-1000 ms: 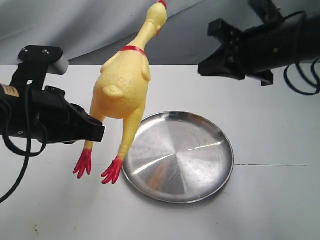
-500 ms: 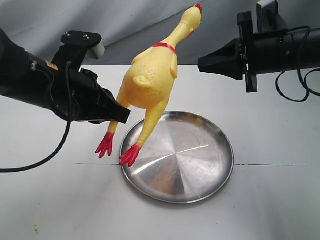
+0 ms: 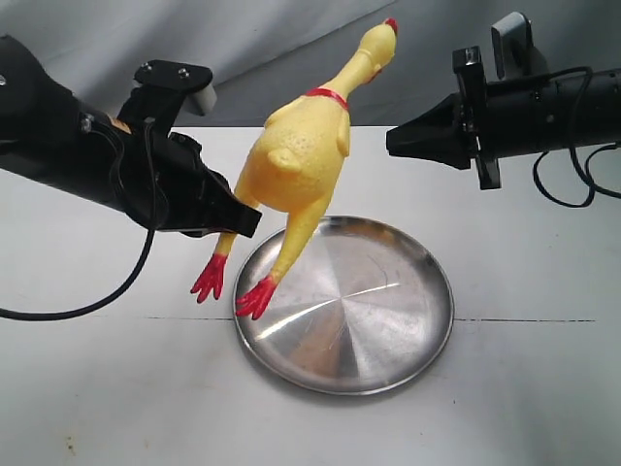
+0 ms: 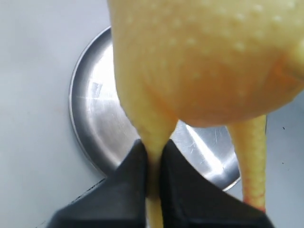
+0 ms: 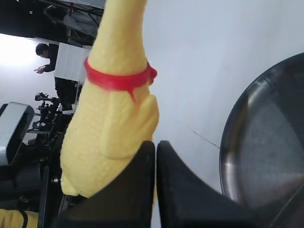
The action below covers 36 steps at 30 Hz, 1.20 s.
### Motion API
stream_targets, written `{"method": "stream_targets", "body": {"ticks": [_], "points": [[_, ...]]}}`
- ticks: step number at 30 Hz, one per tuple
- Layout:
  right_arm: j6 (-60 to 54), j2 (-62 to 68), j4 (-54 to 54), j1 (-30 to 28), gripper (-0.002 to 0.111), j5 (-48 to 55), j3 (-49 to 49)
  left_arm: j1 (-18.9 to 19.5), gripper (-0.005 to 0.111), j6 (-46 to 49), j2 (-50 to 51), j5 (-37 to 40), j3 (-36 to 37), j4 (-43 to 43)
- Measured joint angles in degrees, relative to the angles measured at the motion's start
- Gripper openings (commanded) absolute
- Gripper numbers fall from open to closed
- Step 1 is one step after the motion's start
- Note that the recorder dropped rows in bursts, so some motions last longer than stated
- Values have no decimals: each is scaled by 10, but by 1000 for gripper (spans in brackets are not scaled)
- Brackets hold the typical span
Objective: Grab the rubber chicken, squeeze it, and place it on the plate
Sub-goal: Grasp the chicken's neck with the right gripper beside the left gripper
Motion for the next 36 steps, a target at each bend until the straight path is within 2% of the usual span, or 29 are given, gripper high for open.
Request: {"method": "stream_targets", "body": {"ticks": [2, 5, 6, 7, 8, 14, 19, 25, 29, 36], "points": [[0, 0, -1, 0, 24, 0, 0, 0, 0, 0, 5, 1, 0, 0], [0, 0, -5, 0, 52, 0, 0, 0, 0, 0, 12, 3, 0, 0], [0, 0, -5, 0, 74, 0, 0, 0, 0, 0, 14, 3, 0, 0], [-1, 0, -5, 0, 86, -1, 0, 0, 0, 0, 15, 3, 0, 0], [-1, 0, -6, 0, 105, -1, 0, 0, 0, 0, 15, 5, 0, 0], [32, 0, -7, 22, 105, -13, 0, 0, 0, 3, 15, 15, 0, 0], [34, 2, 0, 59, 105, -19, 0, 0, 0, 36, 15, 20, 0, -41], [-19, 59, 101, 59, 105, 16, 0, 0, 0, 69, 15, 44, 0, -95], [-48, 72, 115, 59, 105, 16, 0, 0, 0, 93, 14, 50, 0, -130], [-59, 73, 144, 69, 105, 17, -1, 0, 0, 99, 8, 55, -16, -130]]}}
